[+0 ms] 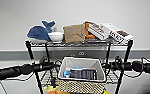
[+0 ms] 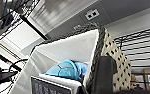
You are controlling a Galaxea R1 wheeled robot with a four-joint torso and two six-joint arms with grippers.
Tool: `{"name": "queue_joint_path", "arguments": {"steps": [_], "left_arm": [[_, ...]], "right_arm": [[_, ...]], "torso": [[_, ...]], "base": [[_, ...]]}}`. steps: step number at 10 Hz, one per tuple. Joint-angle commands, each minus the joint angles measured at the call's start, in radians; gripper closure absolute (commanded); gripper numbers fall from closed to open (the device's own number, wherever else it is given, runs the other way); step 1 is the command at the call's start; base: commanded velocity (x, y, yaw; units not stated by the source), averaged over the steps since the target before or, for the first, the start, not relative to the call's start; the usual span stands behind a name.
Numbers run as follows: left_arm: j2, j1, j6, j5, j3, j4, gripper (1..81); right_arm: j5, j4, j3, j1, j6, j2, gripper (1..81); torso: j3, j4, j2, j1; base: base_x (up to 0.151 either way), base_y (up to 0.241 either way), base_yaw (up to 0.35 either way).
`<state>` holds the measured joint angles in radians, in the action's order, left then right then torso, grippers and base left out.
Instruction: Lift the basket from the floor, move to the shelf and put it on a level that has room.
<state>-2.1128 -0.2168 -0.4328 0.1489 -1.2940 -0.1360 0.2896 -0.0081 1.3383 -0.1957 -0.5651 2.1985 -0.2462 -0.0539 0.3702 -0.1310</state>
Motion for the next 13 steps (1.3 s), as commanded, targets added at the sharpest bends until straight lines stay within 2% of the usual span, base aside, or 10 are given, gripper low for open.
{"name": "queue_joint_path", "arguments": {"steps": [1, 4, 10, 13], "left_arm": [[-0.059, 0.210, 0.002, -0.055, -0.131, 0.029, 81.1], [-0.144, 0.236, -0.014, -0.020, -0.252, 0.026, 81.1], [-0.328, 0.267, -0.020, 0.053, -0.478, 0.033, 81.1], [-0.375, 0.265, -0.018, 0.089, -0.545, 0.036, 81.1]], "right_arm": [[-0.030, -0.033, 0.165, 0.210, 0.002, 0.089, 81.1], [-0.027, -0.036, 0.277, 0.227, -0.030, 0.187, 81.1], [-0.017, -0.027, 0.479, 0.224, -0.033, 0.293, 81.1], [-0.009, -0.024, 0.582, 0.218, -0.033, 0.359, 81.1]], "torso": [[0.000, 0.000, 0.000, 0.000], [-0.001, 0.000, -0.001, 0.000], [-0.001, 0.000, -0.002, -0.001], [-0.002, 0.000, -0.002, -0.002]], "base": [[0.000, 0.000, 0.000], [0.000, 0.000, 0.000], [0.000, 0.000, 0.000], [0.000, 0.000, 0.000]]}}
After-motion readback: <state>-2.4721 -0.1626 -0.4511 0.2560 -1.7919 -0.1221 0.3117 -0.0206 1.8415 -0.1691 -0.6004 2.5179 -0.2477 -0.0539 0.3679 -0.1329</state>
